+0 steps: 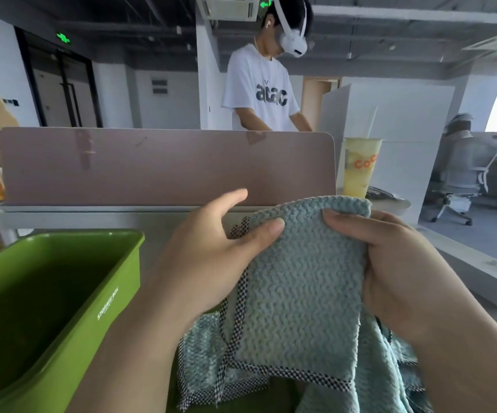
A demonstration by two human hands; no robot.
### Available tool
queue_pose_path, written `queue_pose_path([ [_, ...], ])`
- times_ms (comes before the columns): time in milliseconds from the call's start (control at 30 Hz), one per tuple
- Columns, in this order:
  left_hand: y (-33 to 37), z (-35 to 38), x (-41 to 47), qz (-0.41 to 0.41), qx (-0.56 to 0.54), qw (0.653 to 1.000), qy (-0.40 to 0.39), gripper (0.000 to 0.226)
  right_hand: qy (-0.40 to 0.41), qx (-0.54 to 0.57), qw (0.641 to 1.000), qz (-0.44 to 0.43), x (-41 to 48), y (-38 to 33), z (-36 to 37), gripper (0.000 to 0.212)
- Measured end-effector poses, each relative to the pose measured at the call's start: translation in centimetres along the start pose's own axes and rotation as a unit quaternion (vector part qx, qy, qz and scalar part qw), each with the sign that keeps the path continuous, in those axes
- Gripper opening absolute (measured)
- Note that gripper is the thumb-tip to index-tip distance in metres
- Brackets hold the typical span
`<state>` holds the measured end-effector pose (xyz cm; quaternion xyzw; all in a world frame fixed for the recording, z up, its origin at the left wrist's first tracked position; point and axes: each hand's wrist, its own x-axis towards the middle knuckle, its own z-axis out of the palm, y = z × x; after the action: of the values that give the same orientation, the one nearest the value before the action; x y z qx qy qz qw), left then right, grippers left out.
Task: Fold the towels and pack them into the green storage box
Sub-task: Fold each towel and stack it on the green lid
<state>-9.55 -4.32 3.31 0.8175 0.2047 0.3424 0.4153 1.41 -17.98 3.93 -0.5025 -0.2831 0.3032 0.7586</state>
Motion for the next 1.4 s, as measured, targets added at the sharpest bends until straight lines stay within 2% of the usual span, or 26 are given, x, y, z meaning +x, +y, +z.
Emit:
queue_pose_path([
  [167,-0.1,0.2,0.0,0.087,0.067,0.993,0.052,0.052,-0.012,-0.007,1.000,0.008,-0.2,-0.1,0.2,0.030],
  [367,0.1,0.2,-0.3,0.116,0.076,0.990,0.022,0.037,-0.004,-0.015,1.000,0.013,0.1,0.0,-0.3,0.021],
  [533,-0.1,0.0,0.1,0.093,-0.017,0.994,0.056,0.026,0.013,-0.026,1.000,-0.008,0.2,-0.1,-0.6,0.020],
  [633,-0.4,0.1,0.3,0.077,-0.114,0.988,0.068,0.022,0.042,-0.031,0.998,-0.029,0.1,0.0,-0.6,0.033],
  [733,-0.7,0.3,0.6,0.035,-0.193,0.980,0.023,0.024,0.082,-0.067,0.993,-0.050,0.2,0.2,-0.5,0.052],
  [833,-1.0,0.4,0.9,0.010,-0.214,0.977,0.012,0.022,0.112,-0.107,0.986,-0.055,0.3,0.3,-0.7,0.077],
  [867,-1.1,0.4,0.9,0.007,-0.218,0.976,0.011,0.021,0.104,-0.120,0.986,-0.059,0.3,0.4,-0.7,0.073],
  [933,-1.3,0.4,1.0,0.015,-0.218,0.976,0.012,0.017,0.077,-0.145,0.984,-0.068,0.1,0.3,-0.6,0.049],
  [1000,-1.4,0.4,0.9,0.030,-0.196,0.980,0.031,0.011,0.071,-0.151,0.983,-0.079,0.1,0.4,-0.7,0.034],
  [1133,-1.2,0.3,0.9,0.038,-0.183,0.979,0.077,0.010,0.067,-0.150,0.981,-0.099,0.0,0.2,-0.9,0.031],
  [1267,-1.0,0.2,0.8,0.065,-0.160,0.982,0.078,0.009,0.080,-0.171,0.972,-0.141,-0.2,0.0,-0.9,0.024],
  [1400,-1.1,-0.1,0.8,0.079,-0.136,0.986,0.046,0.035,0.070,-0.254,0.950,-0.170,-0.5,-0.3,-0.9,0.041],
])
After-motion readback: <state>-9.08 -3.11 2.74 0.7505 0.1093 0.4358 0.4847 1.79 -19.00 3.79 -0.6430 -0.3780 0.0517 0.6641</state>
